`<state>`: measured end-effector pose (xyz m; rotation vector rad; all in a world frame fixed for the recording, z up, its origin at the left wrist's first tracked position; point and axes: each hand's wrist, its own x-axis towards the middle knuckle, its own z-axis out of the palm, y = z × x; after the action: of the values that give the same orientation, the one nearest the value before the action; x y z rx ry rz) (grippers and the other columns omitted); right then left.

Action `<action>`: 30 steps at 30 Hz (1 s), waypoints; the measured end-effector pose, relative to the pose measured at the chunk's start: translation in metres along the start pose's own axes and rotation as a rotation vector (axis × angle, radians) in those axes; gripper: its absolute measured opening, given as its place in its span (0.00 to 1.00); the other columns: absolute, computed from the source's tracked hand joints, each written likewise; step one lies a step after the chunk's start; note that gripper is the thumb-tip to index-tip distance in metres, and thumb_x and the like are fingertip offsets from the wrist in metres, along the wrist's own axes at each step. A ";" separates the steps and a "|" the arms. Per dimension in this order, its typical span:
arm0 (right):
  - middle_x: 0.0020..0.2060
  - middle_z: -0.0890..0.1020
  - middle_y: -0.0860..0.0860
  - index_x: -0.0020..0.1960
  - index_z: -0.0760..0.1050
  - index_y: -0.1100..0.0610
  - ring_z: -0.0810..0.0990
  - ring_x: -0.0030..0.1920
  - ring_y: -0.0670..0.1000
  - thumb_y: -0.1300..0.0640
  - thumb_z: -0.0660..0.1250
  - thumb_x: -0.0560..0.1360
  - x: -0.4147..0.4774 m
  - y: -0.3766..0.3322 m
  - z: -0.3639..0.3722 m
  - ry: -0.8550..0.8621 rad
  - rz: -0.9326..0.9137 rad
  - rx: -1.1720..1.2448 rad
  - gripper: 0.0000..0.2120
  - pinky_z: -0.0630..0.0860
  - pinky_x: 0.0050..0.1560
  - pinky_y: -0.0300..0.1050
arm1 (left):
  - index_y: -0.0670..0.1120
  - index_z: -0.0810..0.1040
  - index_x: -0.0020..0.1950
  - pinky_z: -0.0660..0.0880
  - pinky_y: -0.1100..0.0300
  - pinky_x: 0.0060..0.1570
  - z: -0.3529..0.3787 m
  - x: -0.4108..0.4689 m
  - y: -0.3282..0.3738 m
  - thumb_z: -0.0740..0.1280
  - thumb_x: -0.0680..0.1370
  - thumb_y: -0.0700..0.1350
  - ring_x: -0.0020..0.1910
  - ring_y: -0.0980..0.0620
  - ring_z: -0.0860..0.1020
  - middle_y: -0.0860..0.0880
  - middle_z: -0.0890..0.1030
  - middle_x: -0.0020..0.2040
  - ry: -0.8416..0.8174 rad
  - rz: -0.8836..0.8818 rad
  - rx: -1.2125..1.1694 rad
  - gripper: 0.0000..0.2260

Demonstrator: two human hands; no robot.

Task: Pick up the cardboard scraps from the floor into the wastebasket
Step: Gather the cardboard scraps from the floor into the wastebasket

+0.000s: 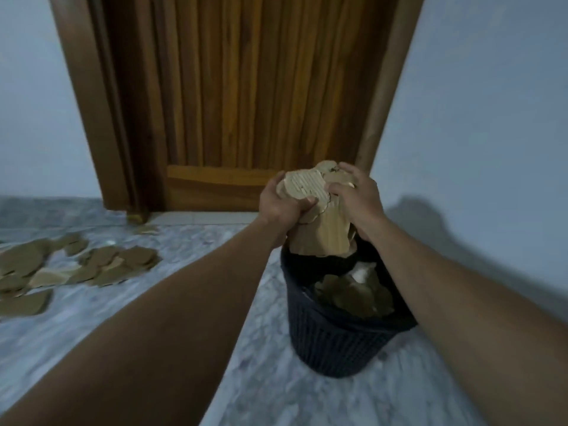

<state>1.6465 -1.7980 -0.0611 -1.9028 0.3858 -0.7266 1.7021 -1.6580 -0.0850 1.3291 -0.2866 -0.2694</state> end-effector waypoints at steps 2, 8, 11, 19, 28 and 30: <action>0.64 0.77 0.48 0.70 0.74 0.48 0.76 0.62 0.50 0.58 0.73 0.74 0.004 0.029 -0.024 0.038 0.063 0.008 0.25 0.73 0.59 0.43 | 0.51 0.65 0.77 0.76 0.54 0.59 0.028 0.010 -0.017 0.79 0.70 0.36 0.63 0.48 0.75 0.47 0.76 0.68 -0.036 -0.033 0.085 0.40; 0.70 0.72 0.48 0.79 0.62 0.44 0.69 0.73 0.54 0.53 0.69 0.79 -0.007 0.086 -0.048 0.031 0.190 -0.111 0.31 0.67 0.73 0.53 | 0.46 0.73 0.71 0.75 0.50 0.66 0.048 0.029 -0.051 0.78 0.70 0.36 0.65 0.46 0.76 0.44 0.78 0.67 -0.125 -0.074 0.270 0.32; 0.77 0.66 0.48 0.80 0.59 0.45 0.65 0.76 0.53 0.52 0.66 0.81 -0.011 0.079 -0.037 -0.031 0.175 -0.200 0.31 0.64 0.72 0.47 | 0.47 0.79 0.65 0.77 0.53 0.63 0.021 0.027 -0.052 0.76 0.73 0.39 0.57 0.49 0.81 0.47 0.83 0.57 0.018 0.038 0.328 0.20; 0.78 0.63 0.50 0.81 0.56 0.46 0.63 0.77 0.53 0.44 0.65 0.80 -0.047 0.015 0.101 -0.249 -0.090 -0.327 0.33 0.62 0.74 0.49 | 0.50 0.79 0.64 0.77 0.62 0.36 -0.153 -0.044 -0.054 0.66 0.78 0.45 0.39 0.53 0.82 0.50 0.85 0.45 0.471 0.100 0.607 0.15; 0.81 0.55 0.50 0.82 0.51 0.46 0.60 0.78 0.58 0.38 0.64 0.80 -0.199 0.014 0.329 -0.754 -0.093 -0.464 0.37 0.66 0.73 0.56 | 0.51 0.77 0.69 0.75 0.54 0.60 -0.402 -0.230 -0.116 0.65 0.79 0.50 0.60 0.47 0.80 0.48 0.81 0.64 0.828 -0.154 0.936 0.18; 0.82 0.51 0.50 0.82 0.48 0.44 0.55 0.80 0.57 0.35 0.64 0.78 -0.247 0.027 0.373 -0.919 -0.045 -0.511 0.41 0.63 0.74 0.60 | 0.51 0.73 0.73 0.67 0.50 0.69 -0.451 -0.284 -0.134 0.63 0.79 0.55 0.73 0.43 0.69 0.44 0.76 0.71 0.887 -0.275 1.099 0.23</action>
<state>1.6975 -1.4070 -0.2744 -2.4891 -0.0745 0.3002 1.5930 -1.1771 -0.3273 2.4188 0.6016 0.3302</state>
